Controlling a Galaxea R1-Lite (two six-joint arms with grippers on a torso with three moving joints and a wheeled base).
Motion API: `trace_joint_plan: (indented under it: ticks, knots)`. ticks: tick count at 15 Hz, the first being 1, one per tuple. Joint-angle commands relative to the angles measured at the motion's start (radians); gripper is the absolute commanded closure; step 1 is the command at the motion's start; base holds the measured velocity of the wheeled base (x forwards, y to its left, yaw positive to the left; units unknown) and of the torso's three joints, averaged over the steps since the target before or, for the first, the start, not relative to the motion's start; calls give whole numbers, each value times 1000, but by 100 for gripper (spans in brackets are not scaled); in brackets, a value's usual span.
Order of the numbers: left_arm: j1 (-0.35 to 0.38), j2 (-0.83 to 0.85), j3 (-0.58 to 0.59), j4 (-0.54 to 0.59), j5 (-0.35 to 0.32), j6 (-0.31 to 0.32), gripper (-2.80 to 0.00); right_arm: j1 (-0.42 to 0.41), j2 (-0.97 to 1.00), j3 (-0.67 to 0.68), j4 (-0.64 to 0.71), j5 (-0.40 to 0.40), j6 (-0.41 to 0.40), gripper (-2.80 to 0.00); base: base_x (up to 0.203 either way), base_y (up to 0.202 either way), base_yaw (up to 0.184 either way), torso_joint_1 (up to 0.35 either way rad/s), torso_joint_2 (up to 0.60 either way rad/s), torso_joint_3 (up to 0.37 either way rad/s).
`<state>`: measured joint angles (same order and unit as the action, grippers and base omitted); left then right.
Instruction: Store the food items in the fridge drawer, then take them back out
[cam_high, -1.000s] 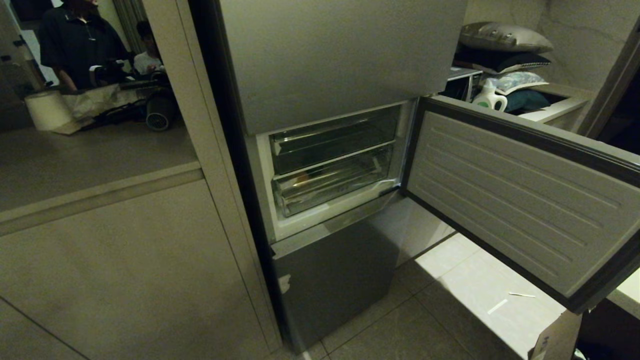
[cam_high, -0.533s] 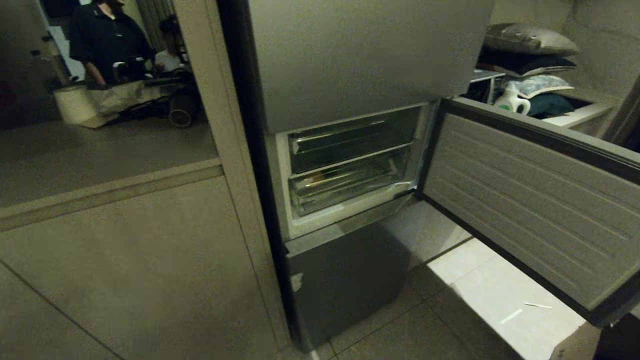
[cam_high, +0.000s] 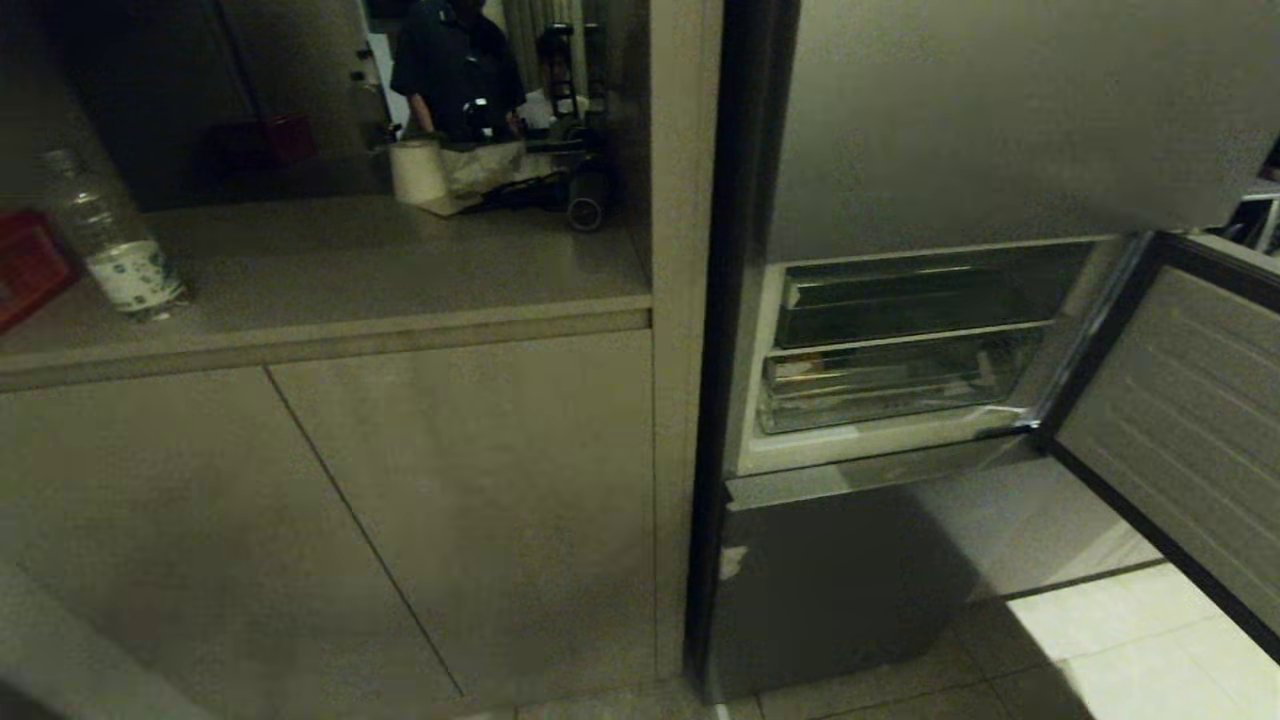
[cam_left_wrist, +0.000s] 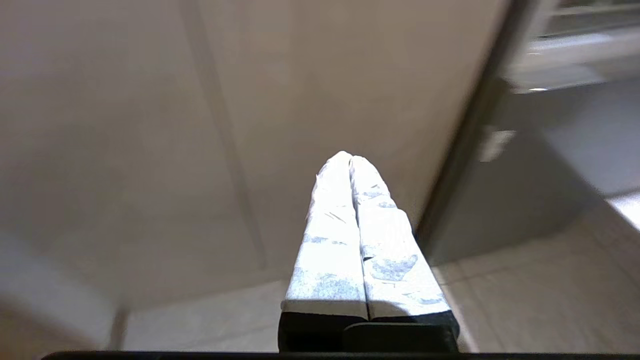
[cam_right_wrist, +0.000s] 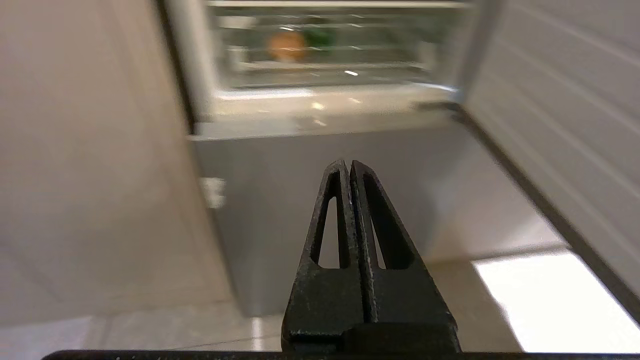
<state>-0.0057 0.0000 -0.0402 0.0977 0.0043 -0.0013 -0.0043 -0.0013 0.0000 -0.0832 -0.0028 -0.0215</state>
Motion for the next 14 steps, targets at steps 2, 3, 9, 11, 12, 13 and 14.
trace_joint_plan:
  ticks: [2, 3, 9, 11, 12, 13, 14]
  knots:
    - [0, 0, 0, 1, 0, 0, 0, 0, 0, 31, -1, 0, -2, 0, 2, -5, 126, 2, 1, 3]
    - [0, 0, 0, 1, 0, 0, 0, 0, 0, 31, -1, 0, -2, 0, 0, 0, 0, 0, 0, 0]
    - [0, 0, 0, 1, 0, 0, 0, 0, 0, 31, -1, 0, -1, 0, 0, 0, 0, 0, 0, 0]
    - [0, 0, 0, 1, 0, 0, 0, 0, 0, 31, -1, -2, 2, 0, 0, 0, 0, 0, 0, 0]
    - [0, 0, 0, 1, 0, 0, 0, 0, 0, 31, -1, 0, 2, 0, 0, 0, 0, 0, 0, 0]
    - [0, 0, 0, 1, 0, 0, 0, 0, 0, 31, -1, 0, 2, 0, 0, 0, 0, 0, 0, 0]
    - [0, 0, 0, 1, 0, 0, 0, 0, 0, 31, -1, -1, 2, 0, 0, 0, 0, 0, 0, 0]
